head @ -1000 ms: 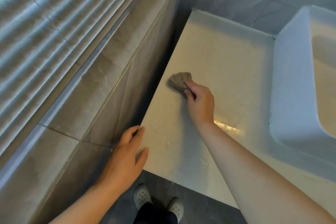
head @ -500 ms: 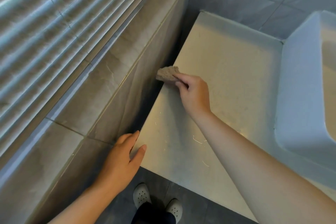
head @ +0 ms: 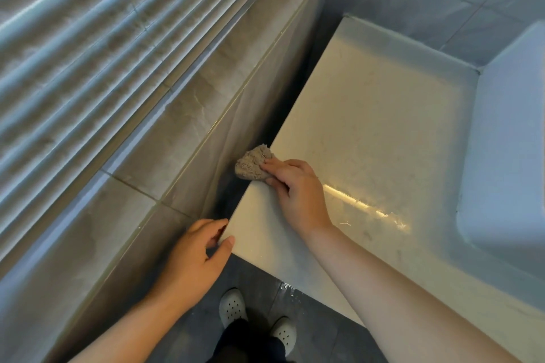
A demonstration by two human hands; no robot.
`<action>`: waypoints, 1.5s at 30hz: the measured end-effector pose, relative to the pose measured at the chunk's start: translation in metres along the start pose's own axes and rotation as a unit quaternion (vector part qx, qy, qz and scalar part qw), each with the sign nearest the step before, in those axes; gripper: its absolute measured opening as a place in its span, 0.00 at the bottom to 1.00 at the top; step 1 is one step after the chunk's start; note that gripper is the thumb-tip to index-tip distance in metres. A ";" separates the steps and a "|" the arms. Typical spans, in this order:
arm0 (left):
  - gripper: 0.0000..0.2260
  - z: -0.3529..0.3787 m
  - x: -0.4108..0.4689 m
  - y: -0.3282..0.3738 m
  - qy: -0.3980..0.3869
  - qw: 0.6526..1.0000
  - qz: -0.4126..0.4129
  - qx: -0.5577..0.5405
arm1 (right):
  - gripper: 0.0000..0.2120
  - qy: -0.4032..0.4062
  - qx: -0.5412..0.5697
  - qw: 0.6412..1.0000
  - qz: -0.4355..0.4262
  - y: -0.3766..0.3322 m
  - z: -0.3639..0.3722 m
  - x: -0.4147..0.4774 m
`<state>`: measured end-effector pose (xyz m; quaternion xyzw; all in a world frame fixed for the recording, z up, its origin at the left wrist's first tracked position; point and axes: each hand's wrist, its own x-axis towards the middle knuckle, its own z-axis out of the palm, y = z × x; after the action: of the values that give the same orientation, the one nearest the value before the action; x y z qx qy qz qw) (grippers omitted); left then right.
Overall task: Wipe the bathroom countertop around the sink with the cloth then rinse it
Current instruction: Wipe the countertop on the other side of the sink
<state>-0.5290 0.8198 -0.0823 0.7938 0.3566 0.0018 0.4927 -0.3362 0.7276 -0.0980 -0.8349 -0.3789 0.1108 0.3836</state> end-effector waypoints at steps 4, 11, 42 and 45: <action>0.14 -0.005 -0.012 -0.008 0.009 1.000 -0.001 0.000 | 0.12 -0.005 0.005 1.000 -0.002 -0.006 0.001 -0.011; 0.15 -0.011 -0.035 -0.025 0.031 0.999 -0.027 0.001 | 0.13 -0.036 0.012 0.999 -0.018 -0.015 0.010 -0.042; 0.24 -0.009 -0.036 0.025 -0.026 0.956 0.197 0.214 | 0.12 0.085 0.027 0.987 0.133 0.028 -0.082 -0.016; 0.24 -0.003 -0.030 0.027 -0.028 0.950 0.212 0.229 | 0.12 0.085 0.005 0.989 0.125 0.039 -0.066 -0.022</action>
<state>-0.5367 0.7982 -0.0492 0.9422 0.1574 0.0020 0.2958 -0.2985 0.6592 -0.0840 -0.8801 -0.2373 0.0884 0.4017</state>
